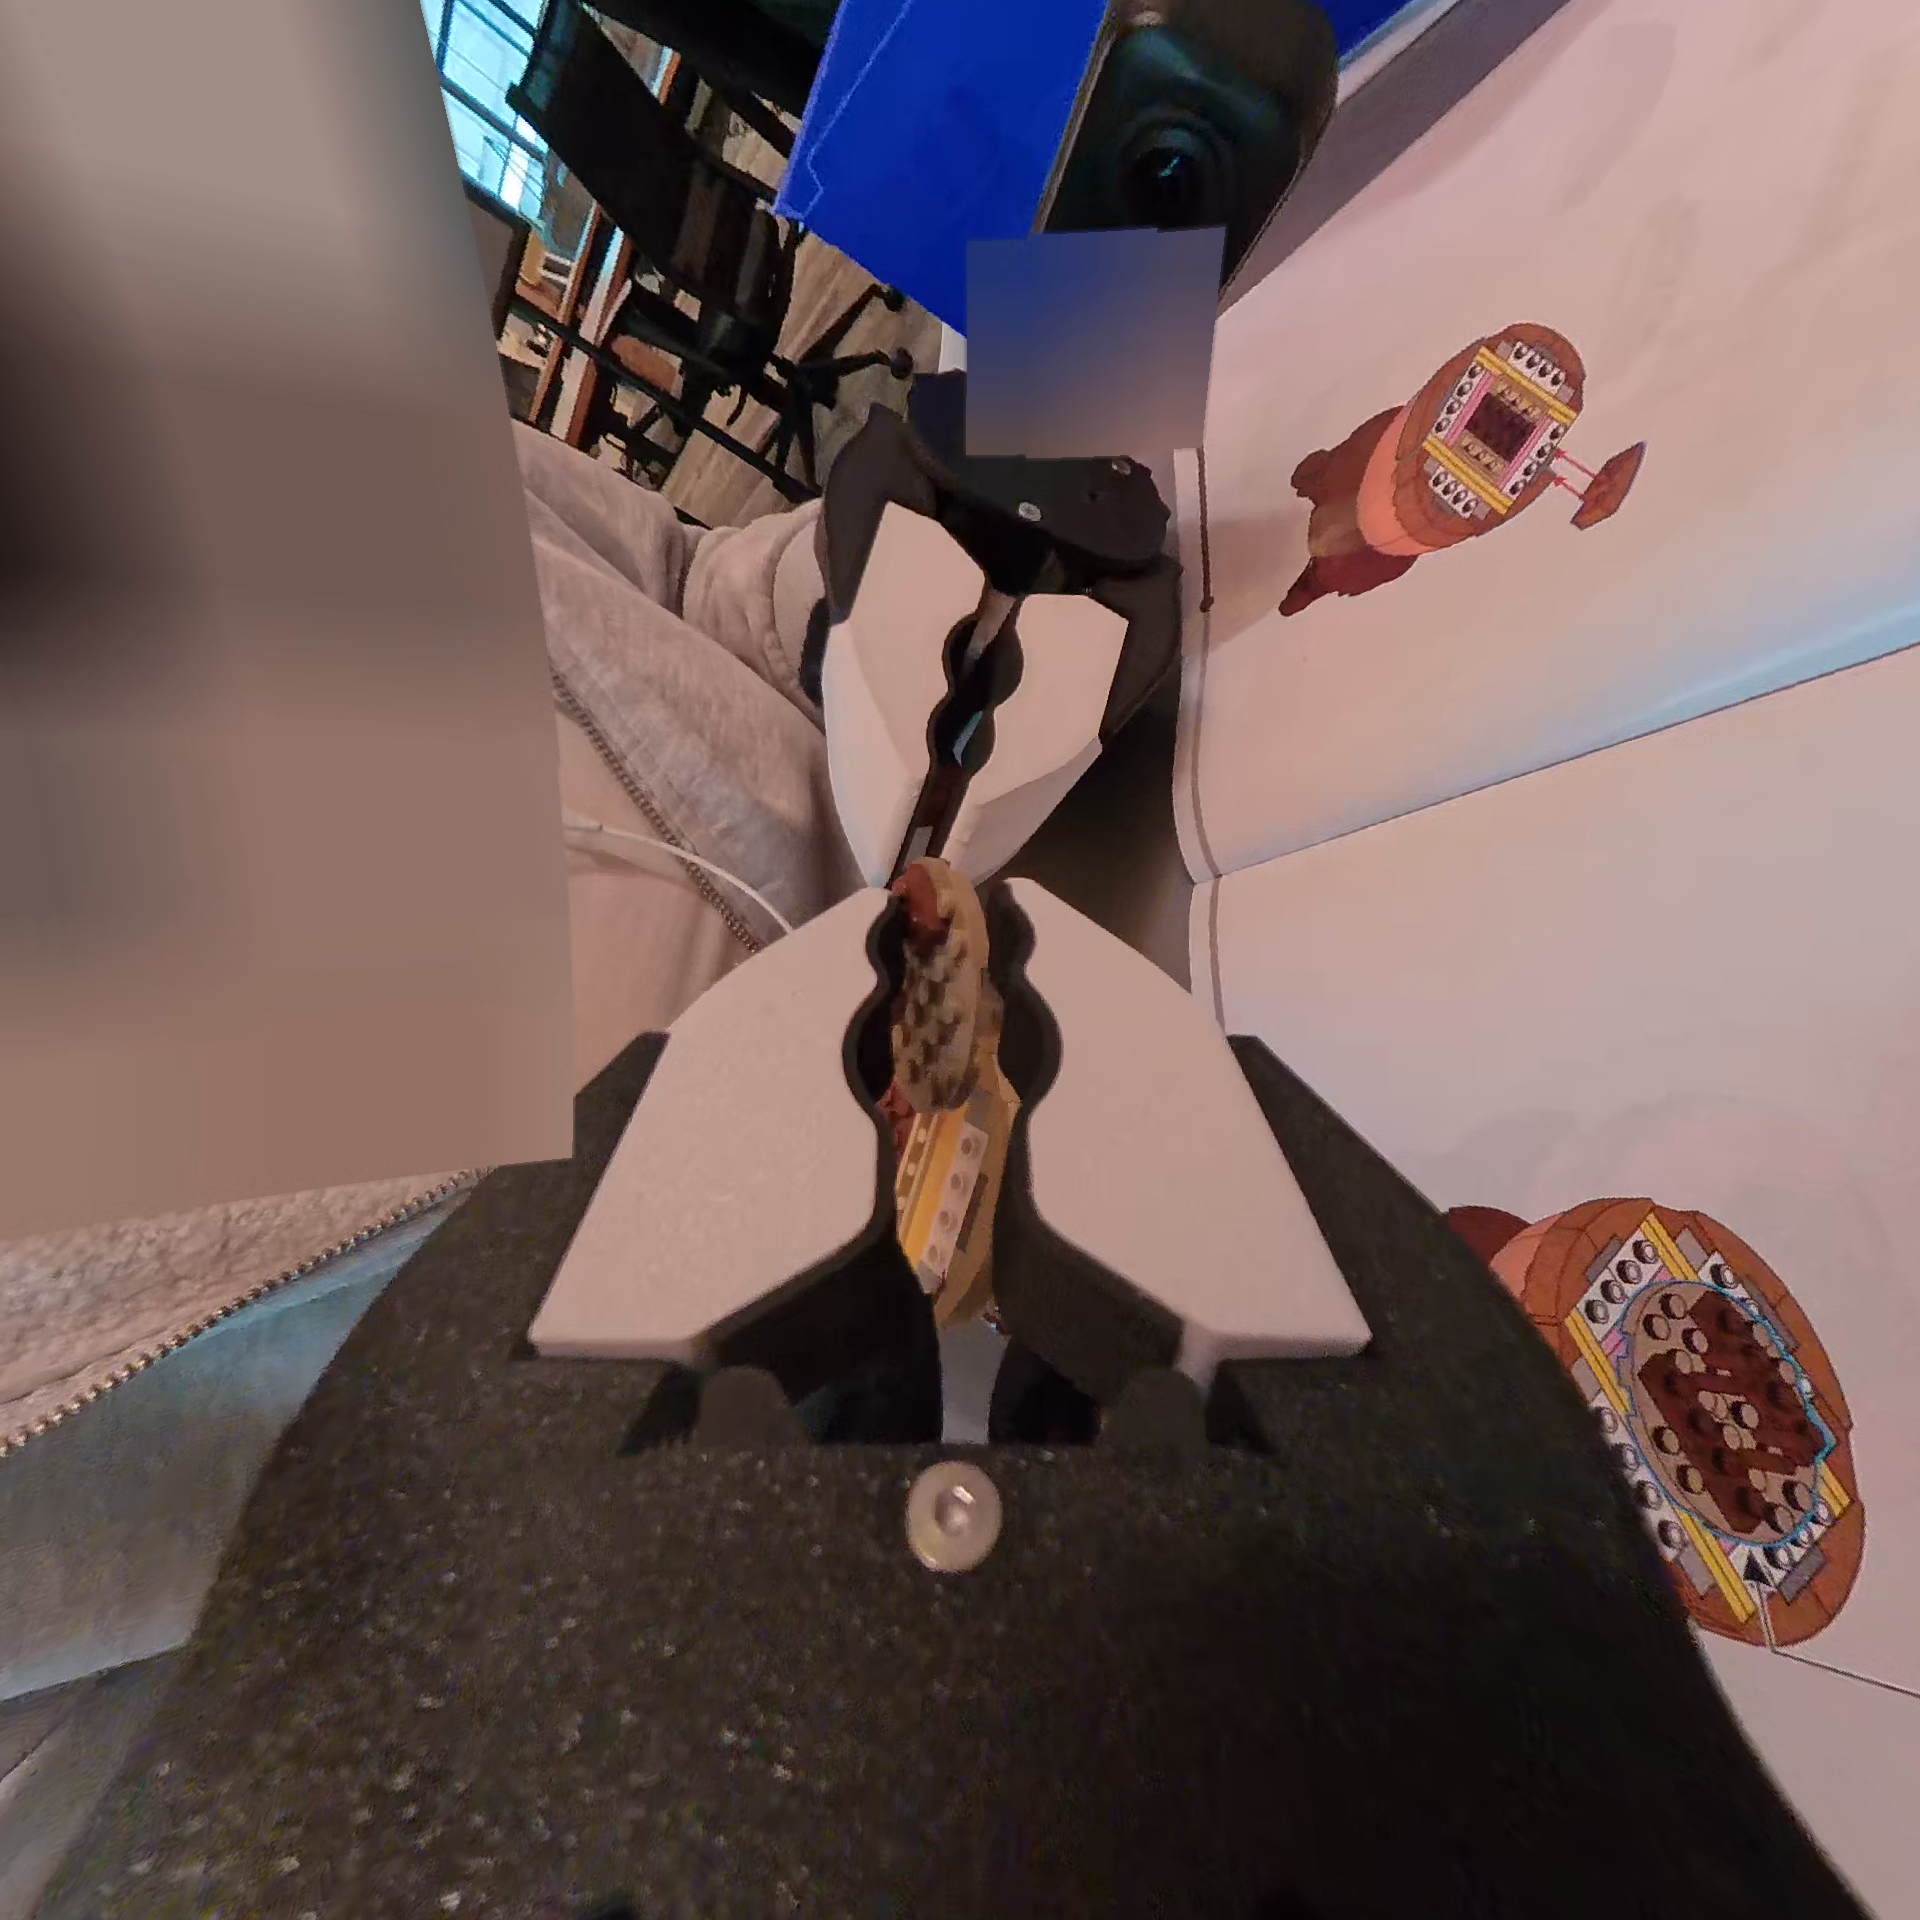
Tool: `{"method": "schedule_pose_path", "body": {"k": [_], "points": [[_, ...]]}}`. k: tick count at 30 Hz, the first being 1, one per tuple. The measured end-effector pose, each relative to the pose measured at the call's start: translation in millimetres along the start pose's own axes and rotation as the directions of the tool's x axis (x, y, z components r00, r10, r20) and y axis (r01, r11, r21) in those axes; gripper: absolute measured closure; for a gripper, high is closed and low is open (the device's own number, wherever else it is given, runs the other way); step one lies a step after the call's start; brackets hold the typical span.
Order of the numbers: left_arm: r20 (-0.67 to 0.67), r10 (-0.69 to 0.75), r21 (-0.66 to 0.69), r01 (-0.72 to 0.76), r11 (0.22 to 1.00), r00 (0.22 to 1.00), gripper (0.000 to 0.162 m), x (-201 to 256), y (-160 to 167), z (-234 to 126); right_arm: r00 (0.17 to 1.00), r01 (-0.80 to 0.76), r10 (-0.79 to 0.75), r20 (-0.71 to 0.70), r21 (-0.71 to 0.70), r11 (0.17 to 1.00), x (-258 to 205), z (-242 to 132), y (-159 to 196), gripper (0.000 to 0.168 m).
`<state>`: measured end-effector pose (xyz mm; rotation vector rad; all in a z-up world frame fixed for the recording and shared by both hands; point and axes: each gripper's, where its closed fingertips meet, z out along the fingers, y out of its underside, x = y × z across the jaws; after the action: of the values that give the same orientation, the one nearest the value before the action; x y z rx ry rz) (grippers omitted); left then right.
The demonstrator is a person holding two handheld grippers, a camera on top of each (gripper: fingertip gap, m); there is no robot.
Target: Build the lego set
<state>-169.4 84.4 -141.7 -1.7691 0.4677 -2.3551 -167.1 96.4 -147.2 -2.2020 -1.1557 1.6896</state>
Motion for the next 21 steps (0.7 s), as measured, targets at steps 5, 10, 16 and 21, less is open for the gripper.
{"method": "schedule_pose_path", "body": {"k": [5, 10, 16, 21], "points": [[0.006, 0.005, -0.019, -0.005, 1.0, 1.0, 0.159, -0.7, 2.2, 1.2, 1.0, 0.015, -0.015, -0.003, -0.038, 0.999, -0.8, 0.2, 4.1, 0.154], [0.03, 0.016, 0.006, -0.016, 1.0, 0.999, 0.158, -3.1, -3.5, -2.1, 0.997, 0.064, -0.065, -0.037, -0.009, 0.998, -1.0, -0.4, 1.8, 0.159], [0.03, 0.131, 0.011, -0.131, 0.991, 0.991, 0.151, 5.8, -13.8, -3.6, 0.993, 0.103, -0.1, -0.068, 0.052, 0.993, -4.5, -1.6, -5.2, 0.161], [0.107, 0.295, -0.064, -0.289, 0.955, 0.95, 0.14, 3.4, -10.8, 1.4, 0.997, 0.081, -0.08, -0.017, 0.073, 0.994, -9.6, 0.6, -4.1, 0.161]]}}
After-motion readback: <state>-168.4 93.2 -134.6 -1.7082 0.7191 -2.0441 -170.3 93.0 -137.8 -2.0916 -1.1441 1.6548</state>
